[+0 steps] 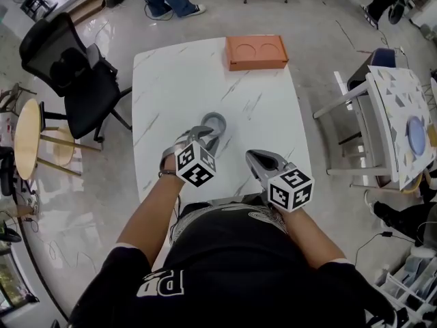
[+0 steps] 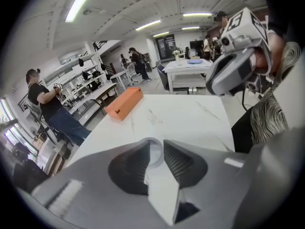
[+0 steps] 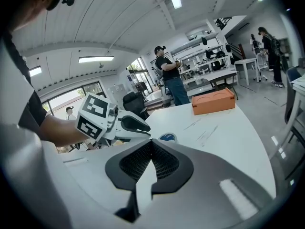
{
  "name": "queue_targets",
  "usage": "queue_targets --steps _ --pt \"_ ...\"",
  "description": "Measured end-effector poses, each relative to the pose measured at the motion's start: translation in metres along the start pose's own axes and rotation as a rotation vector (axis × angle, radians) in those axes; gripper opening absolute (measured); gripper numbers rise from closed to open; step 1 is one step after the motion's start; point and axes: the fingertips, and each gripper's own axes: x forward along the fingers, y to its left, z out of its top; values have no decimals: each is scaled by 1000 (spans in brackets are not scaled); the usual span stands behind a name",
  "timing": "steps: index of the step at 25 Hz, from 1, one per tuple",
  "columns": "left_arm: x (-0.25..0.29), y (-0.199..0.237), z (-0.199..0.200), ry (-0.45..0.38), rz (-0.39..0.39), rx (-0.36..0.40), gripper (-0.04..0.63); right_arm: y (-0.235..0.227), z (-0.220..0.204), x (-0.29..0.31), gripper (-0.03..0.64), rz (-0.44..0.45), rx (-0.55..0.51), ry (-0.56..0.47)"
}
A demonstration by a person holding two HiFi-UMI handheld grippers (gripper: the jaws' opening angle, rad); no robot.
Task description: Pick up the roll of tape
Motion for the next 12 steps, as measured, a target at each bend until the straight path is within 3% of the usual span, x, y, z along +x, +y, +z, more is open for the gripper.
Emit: queue_targets --steps 12 --pt "54 -8 -36 118 -84 72 152 -2 -8 6 -2 17 3 39"
